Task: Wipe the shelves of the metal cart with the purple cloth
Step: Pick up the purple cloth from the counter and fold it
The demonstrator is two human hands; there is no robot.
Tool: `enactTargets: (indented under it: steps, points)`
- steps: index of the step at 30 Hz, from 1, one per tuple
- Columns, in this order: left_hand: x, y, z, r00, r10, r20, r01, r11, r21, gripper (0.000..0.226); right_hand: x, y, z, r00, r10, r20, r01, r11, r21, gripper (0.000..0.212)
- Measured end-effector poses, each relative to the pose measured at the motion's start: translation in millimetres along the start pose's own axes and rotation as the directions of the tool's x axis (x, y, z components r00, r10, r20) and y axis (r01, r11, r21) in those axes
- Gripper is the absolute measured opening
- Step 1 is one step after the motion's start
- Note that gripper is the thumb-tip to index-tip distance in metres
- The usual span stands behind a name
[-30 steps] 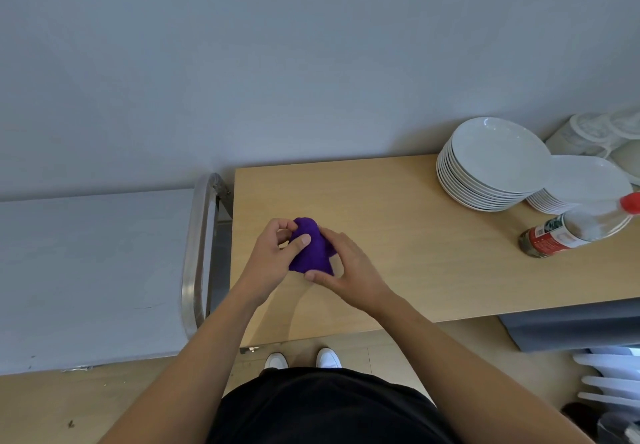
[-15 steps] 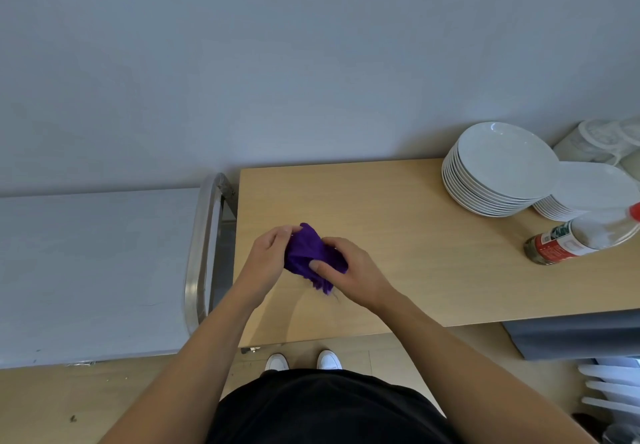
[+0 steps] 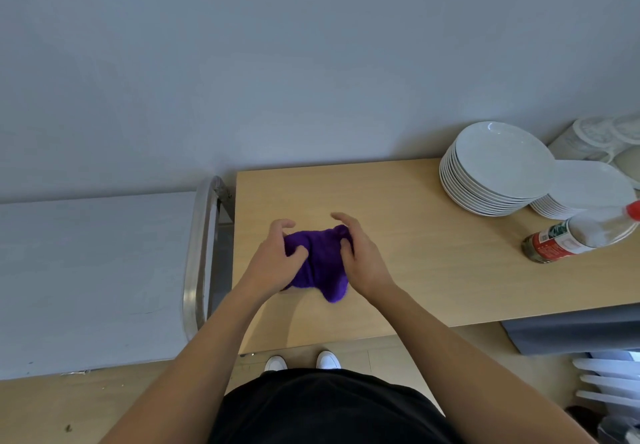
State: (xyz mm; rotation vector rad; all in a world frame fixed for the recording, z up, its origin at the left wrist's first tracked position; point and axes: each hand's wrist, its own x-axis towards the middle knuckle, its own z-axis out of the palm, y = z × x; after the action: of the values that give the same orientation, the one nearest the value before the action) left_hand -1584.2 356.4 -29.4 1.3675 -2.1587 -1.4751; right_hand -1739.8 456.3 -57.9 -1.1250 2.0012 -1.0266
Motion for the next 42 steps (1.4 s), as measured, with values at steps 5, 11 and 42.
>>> enactTargets:
  steps: [5, 11, 42]
  points:
    - [7, -7, -3, 0.985, 0.166, 0.037, -0.168, 0.928, 0.333, 0.022, 0, -4, 9, 0.984, -0.099, 0.147, 0.165, 0.809, -0.565, 0.056]
    - [3, 1, -9, 0.987, 0.152, 0.051, -0.158, 0.978, 0.138, 0.018, 2, 0, 21, 0.988, -0.155, 0.003, 0.117, 0.731, -0.672, 0.035]
    - [-8, 25, -5, 0.977, 0.213, 0.009, -0.212, 0.974, -0.080, 0.019, -6, -7, 22, 0.979, 0.040, -0.198, -0.030, 0.998, 0.052, 0.052]
